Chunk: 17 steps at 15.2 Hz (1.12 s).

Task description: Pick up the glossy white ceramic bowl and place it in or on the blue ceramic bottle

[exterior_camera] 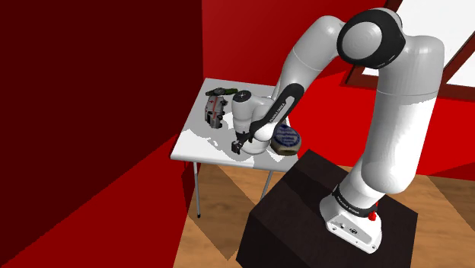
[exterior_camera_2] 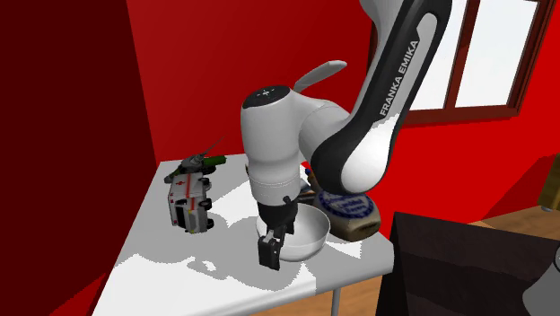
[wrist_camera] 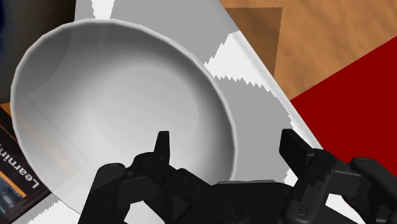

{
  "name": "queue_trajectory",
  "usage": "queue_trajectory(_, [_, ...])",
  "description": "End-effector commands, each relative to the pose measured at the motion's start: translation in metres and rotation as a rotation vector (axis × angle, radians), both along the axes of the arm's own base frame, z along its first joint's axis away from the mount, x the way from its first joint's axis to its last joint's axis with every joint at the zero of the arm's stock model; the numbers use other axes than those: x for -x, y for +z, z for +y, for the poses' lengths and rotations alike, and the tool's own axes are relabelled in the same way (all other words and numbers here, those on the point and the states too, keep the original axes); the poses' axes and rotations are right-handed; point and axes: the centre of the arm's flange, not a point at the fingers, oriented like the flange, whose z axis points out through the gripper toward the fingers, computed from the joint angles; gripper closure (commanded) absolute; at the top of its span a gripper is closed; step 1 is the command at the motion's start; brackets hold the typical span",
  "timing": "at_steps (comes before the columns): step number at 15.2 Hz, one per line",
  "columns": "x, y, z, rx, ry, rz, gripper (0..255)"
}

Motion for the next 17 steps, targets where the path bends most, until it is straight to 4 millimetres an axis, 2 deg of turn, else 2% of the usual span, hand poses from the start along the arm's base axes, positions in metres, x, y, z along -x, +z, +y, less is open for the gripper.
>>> queue_trajectory(1, [0.000, 0.000, 0.000, 0.000, 0.000, 0.000, 255])
queue_trajectory(10, [0.000, 0.000, 0.000, 0.000, 0.000, 0.000, 255])
queue_trajectory(17, [0.000, 0.037, 0.000, 0.000, 0.000, 0.000, 255])
